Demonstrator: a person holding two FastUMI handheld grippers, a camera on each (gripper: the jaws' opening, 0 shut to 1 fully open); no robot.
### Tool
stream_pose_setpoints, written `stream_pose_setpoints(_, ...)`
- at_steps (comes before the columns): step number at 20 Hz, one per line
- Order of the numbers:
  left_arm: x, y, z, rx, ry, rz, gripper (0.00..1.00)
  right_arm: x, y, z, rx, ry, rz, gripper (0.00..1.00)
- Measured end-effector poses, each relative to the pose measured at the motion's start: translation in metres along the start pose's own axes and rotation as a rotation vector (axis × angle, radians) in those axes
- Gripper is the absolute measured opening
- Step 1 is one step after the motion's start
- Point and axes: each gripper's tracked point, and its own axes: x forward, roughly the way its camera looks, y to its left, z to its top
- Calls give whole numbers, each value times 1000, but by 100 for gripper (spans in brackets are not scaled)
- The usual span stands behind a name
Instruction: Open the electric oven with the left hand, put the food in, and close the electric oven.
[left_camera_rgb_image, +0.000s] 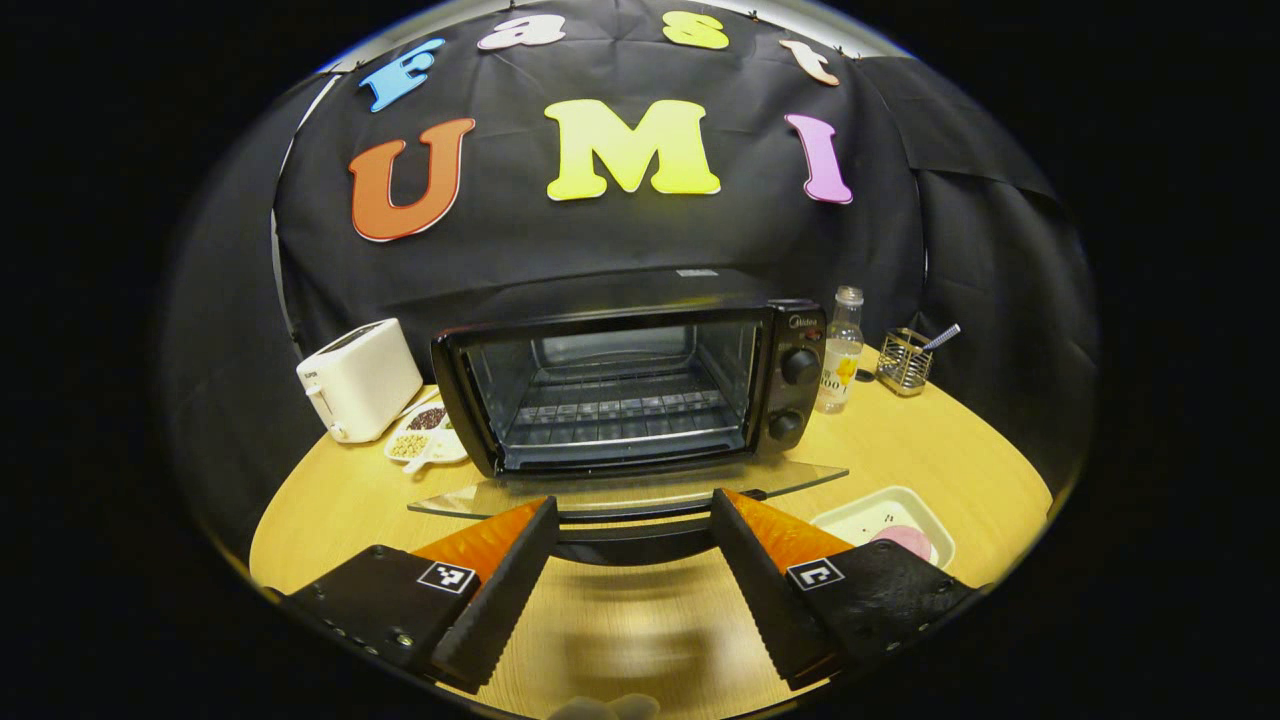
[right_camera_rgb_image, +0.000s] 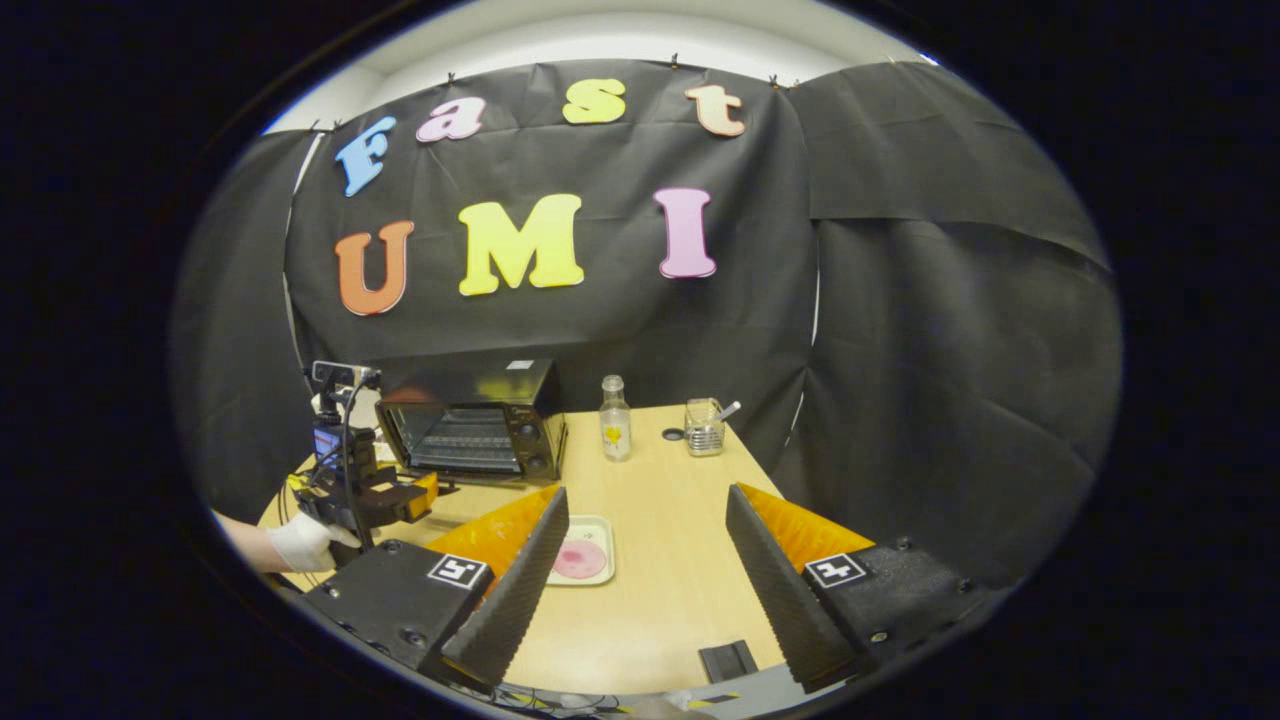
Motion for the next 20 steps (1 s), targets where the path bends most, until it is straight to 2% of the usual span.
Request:
stream_pose_setpoints(4,-2,-2,-23,8,46,6,97,-2,-2,-5,-5,12,3,100)
stream_pose_setpoints(5,-1,-3,-29,13,58,6,97,0,-2,-5,-11,16,4,96)
stream_pose_setpoints(7,0,-2,-41,27,94,13,97,4,-1,-8,-17,31,7,100)
stream_pose_setpoints(11,0,-3,-52,45,95,14,96,9,0,-16,-24,58,17,100)
stream_pose_setpoints(17,8,-3,-80,-18,191,7,97,19,3,-23,-35,83,25,100)
stream_pose_setpoints(18,9,-3,-80,-16,192,7,97,21,2,-25,-39,89,24,96)
stream_pose_setpoints(20,11,-3,-85,-11,209,6,97,25,2,-29,-42,101,25,100)
